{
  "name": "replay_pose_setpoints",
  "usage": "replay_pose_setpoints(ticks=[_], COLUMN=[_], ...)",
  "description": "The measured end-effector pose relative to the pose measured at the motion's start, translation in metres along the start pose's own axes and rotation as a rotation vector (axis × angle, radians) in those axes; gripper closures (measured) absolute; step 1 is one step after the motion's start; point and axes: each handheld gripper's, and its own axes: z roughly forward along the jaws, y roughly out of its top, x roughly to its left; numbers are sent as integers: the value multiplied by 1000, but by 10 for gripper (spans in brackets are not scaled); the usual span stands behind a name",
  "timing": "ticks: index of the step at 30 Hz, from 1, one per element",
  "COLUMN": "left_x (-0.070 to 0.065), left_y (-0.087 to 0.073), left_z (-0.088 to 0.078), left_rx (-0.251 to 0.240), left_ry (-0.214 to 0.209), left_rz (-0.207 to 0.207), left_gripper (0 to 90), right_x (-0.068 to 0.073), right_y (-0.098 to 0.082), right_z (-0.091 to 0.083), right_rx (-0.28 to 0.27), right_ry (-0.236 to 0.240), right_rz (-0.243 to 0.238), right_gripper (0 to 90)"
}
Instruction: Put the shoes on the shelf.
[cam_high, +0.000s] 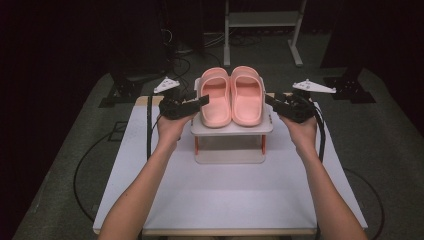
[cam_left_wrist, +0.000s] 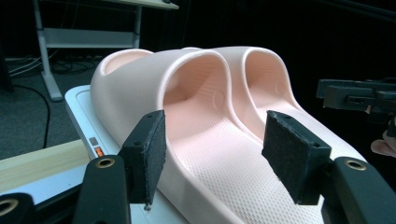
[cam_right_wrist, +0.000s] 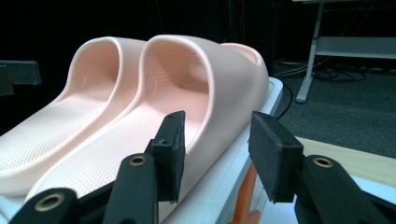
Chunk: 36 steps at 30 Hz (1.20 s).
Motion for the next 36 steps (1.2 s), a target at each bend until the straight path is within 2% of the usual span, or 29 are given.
replay_pose_setpoints(ticks=[6, 17, 27, 36], left_x=[0, -5, -7, -8], left_y=[-4, -6, -12, -18], left_z=[-6, -15, -24, -30], left_rx=[-3, -5, -6, -9], left_ry=[-8, -31, -33, -39], left_rz=[-6, 11, 12, 7], left_gripper=[381, 373, 363, 351], right_x=[1, 2, 5, 3], right_y=[-4, -8, -14, -19], right_z=[-6, -16, -21, -28], right_rx=[-4, -6, 9, 14], right_ry=[6, 14, 25, 29], right_rz=[0, -13, -24, -15], right_gripper=[544, 530, 523, 510])
